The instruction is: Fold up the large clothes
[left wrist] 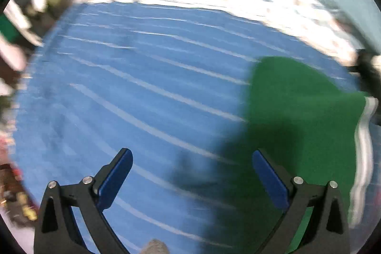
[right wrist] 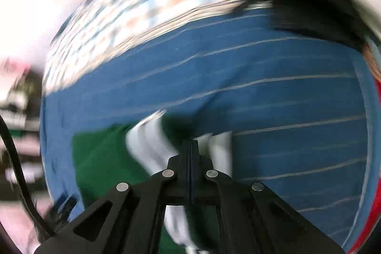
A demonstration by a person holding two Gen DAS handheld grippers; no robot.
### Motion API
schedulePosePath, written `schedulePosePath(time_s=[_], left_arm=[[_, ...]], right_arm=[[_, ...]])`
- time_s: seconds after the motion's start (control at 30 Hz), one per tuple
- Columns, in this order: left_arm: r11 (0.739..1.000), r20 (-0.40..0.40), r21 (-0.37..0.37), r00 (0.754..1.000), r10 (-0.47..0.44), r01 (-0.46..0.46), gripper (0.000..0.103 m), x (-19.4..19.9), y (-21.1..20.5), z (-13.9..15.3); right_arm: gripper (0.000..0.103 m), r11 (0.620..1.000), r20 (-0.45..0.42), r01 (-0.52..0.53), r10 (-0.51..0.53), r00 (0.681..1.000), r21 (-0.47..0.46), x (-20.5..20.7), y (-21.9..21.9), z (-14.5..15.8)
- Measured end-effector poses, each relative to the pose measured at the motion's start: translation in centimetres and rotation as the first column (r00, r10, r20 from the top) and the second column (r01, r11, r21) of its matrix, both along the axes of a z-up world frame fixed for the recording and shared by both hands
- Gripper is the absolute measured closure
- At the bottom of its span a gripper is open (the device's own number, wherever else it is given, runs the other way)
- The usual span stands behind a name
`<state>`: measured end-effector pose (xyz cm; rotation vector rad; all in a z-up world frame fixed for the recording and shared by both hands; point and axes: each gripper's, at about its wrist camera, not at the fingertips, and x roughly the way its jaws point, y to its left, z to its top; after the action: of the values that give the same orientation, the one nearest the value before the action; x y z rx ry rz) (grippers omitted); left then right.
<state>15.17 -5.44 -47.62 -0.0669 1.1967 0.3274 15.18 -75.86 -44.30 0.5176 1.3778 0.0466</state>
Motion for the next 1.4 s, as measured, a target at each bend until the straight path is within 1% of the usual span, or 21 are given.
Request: schedulePosePath(time_s=[0.03,0.1,0.2,0.23,0.27,0.3,0.33,0.47,0.6,0.63,0.67,0.7,0.8,0.93,1.0,1.03,1.17,1.2,1.27,1.33,1.4], left_arm=[[0.999,-0.018,0.046,1.0,0.021,-0.02,0.0,-0.5,0.9,-0.9],[0.993,-0.102,0.108,0.993,0.062,-0.051,0.0,-1.4,2.7,-4.5],[0.988,-0.208,0.153,0.977,0.054,-0.022,0.0,-2.2,3.4,-9.4],[0.99,-0.242,0.142,0.969,0.038,-0.003,0.0,-2.5,3.4,-11.2],[0.991,-0.219,0.134,0.975,0.034,-0.005,0.0,-2.8,3.7,-11.7],[0.992,-0.188,0.128,0.981,0.037,-0.013,0.0,-3.0,3.8,-11.7],[0.993,-0.137,0.114,0.989,0.05,-0.034,0.0,-3.3,4.0,-11.6],[0.984,-0.07,-0.037,0.983,0.172,-0.175,0.0,-3.0,6.5,-11.8],[0.987,-0.15,-0.034,0.977,0.152,-0.159,0.0,-1.9,6.9,-11.3],[0.986,-0.163,-0.031,0.974,0.155,-0.163,0.0,-1.7,6.9,-10.8],[0.986,-0.163,-0.021,0.973,0.163,-0.168,0.0,-1.5,6.8,-10.1],[0.986,-0.149,0.0,0.975,0.168,-0.17,0.0,-1.5,6.6,-8.8],[0.986,-0.089,0.025,0.982,0.165,-0.163,0.0,-1.6,5.9,-4.2],[0.991,-0.023,0.0,0.991,0.132,-0.133,0.0,-2.8,3.2,1.3],[0.997,-0.023,-0.001,0.997,0.071,-0.071,0.0,-3.1,1.2,2.2],[1.0,-0.042,0.006,0.999,0.03,-0.03,0.0,-3.1,-0.6,1.8],[0.994,-0.164,0.021,0.981,-0.104,0.109,0.0,-4.0,-5.6,-1.9],[0.99,-0.214,0.036,0.969,-0.127,0.137,0.0,-4.5,-6.5,-3.5],[0.991,-0.237,0.037,0.965,-0.113,0.125,0.0,-4.3,-5.5,-4.3],[0.995,-0.247,0.013,0.965,-0.092,0.098,0.0,-3.9,-4.5,-4.3],[0.994,-0.254,0.043,0.963,-0.09,0.104,0.0,-2.8,-3.7,-3.9]], right_arm=[[0.103,0.997,-0.045,0.059,-0.056,0.997,0.052,0.1,-2.0,-0.9],[0.102,0.972,-0.105,0.112,-0.092,0.99,0.206,-0.2,-4.8,-2.0],[0.099,0.965,-0.118,0.068,-0.038,0.992,0.255,-2.2,-4.9,-1.2],[0.082,0.961,-0.128,0.056,-0.021,0.992,0.272,-3.3,-4.7,-1.1],[0.069,0.956,-0.145,0.05,-0.008,0.989,0.289,-4.7,-4.2,-1.1],[0.046,0.952,-0.162,0.044,0.006,0.987,0.302,-6.3,-3.8,-1.1],[0.041,0.949,-0.174,0.041,0.015,0.985,0.311,-7.5,-3.6,-1.1],[0.04,0.947,-0.24,0.019,0.062,0.969,0.322,-13.1,-1.1,-2.2],[0.045,0.945,-0.323,0.004,0.107,0.94,0.326,-15.3,1.5,-6.0],[0.075,0.947,-0.328,-0.005,0.117,0.937,0.322,-15.2,2.3,-6.7],[0.096,0.951,-0.337,-0.02,0.129,0.933,0.31,-15.4,3.3,-7.3],[0.1,0.953,-0.339,-0.034,0.141,0.93,0.302,-15.5,4.2,-7.6],[0.1,0.976,-0.261,-0.073,0.127,0.957,0.207,-15.7,5.3,-5.0],[0.1,0.984,-0.163,0.02,0.009,0.987,0.176,-16.9,3.3,-0.5],[0.1,0.99,-0.202,0.061,-0.034,0.979,0.128,-17.6,2.3,-1.6],[0.1,0.99,-0.251,0.087,-0.058,0.966,0.108,-17.9,1.9,-3.6],[0.1,0.992,-0.364,0.078,-0.036,0.931,0.1,-16.9,2.8,-8.5],[0.098,0.993,-0.367,0.067,-0.026,0.93,0.097,-16.4,3.1,-8.3],[0.088,0.995,-0.366,0.013,0.022,0.93,0.095,-15.2,3.7,-7.3],[0.065,0.996,-0.318,-0.004,0.033,0.948,0.093,-14.0,3.5,-5.5],[0.053,0.992,-0.229,-0.016,0.045,0.972,0.125,-12.0,3.3,-3.4]])
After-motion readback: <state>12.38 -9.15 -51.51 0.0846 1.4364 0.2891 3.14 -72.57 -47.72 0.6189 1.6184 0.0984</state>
